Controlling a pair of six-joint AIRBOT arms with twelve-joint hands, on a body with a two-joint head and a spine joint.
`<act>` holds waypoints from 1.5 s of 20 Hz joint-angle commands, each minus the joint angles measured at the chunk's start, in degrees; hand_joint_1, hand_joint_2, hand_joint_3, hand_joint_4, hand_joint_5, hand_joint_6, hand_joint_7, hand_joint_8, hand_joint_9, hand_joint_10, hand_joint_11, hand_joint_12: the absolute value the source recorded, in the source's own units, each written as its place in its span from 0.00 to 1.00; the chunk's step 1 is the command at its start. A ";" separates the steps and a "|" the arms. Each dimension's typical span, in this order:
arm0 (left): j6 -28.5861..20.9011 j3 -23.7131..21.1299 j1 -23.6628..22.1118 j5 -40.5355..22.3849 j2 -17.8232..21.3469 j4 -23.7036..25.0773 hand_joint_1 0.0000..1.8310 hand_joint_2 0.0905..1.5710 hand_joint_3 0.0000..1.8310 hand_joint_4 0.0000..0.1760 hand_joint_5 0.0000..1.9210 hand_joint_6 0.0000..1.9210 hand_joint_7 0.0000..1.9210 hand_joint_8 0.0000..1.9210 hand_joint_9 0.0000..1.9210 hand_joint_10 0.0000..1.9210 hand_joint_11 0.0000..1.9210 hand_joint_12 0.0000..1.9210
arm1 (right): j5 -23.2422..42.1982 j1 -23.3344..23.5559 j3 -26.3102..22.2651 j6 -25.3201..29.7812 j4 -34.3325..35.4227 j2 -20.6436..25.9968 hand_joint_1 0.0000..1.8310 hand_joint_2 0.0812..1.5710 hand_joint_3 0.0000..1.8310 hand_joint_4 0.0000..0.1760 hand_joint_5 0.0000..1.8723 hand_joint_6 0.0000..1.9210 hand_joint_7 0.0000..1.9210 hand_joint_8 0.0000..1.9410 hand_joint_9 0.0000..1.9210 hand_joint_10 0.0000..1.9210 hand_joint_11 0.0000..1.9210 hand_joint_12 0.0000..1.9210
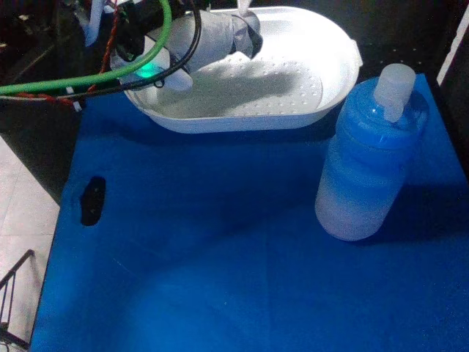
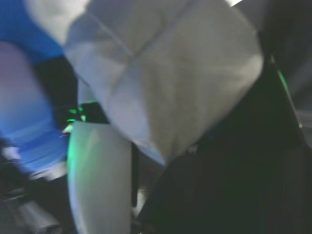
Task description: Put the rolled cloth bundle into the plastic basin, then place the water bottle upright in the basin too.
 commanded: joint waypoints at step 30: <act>-0.25 7.09 1.63 -2.60 -5.08 -5.84 0.35 0.61 0.00 0.75 0.23 0.00 0.28 0.04 0.22 0.16 0.01 0.61 | 6.93 0.84 1.80 2.36 -0.10 -1.45 0.32 0.93 0.00 0.00 0.16 0.00 0.19 0.00 0.17 0.00 0.00 0.35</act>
